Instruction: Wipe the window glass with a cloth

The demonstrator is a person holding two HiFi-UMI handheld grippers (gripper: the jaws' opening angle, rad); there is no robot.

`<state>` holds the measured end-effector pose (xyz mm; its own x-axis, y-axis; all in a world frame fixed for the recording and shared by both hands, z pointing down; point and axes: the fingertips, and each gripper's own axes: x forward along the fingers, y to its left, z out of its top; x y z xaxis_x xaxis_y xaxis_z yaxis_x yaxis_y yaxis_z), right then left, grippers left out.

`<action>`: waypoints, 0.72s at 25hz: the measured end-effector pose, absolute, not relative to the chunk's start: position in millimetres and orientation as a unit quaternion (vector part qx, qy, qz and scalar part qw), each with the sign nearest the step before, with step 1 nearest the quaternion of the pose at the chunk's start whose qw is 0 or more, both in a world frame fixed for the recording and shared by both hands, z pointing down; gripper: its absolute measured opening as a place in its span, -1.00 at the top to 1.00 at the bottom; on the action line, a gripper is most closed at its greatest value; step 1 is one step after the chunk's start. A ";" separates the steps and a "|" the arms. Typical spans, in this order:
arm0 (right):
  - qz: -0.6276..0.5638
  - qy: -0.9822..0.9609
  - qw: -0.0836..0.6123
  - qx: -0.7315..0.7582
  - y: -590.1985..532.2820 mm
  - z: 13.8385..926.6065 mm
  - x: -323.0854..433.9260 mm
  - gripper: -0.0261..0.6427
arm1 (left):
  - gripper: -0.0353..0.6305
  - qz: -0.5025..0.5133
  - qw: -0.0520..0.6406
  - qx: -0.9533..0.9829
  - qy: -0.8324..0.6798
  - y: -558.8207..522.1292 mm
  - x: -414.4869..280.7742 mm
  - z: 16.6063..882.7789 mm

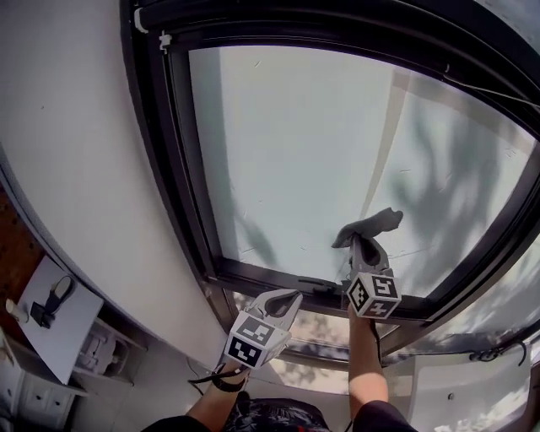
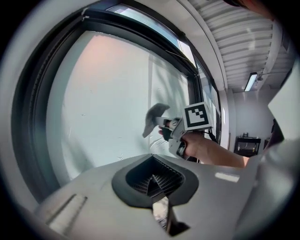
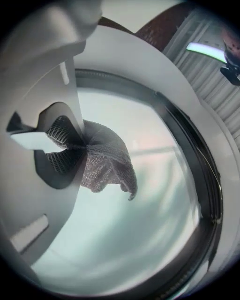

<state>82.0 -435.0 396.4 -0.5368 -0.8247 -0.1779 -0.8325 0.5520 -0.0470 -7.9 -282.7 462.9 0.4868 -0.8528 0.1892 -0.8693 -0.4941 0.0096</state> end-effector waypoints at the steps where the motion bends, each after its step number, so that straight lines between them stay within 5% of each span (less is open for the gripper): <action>1: 0.027 0.891 0.081 -0.445 -431.3 398.6 42.5 0.87 | 0.89 0.079 0.053 0.855 -0.510 -279.2 -20.7 463.2; 10: 0.060 0.958 -0.028 -0.278 -388.4 450.6 -226.6 0.87 | 0.89 0.038 0.086 0.781 -0.618 -227.3 -162.2 470.8; 18: 0.037 0.953 -0.098 -0.283 -410.3 492.9 -293.7 0.87 | 0.89 0.029 0.069 0.764 -0.641 -200.2 -207.9 470.4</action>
<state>-293.7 -410.3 492.9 -0.8204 -0.5473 0.1658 -0.5326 0.8368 0.1267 -207.9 -200.2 470.4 0.1777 -0.9750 0.1335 -0.9831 -0.1698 0.0686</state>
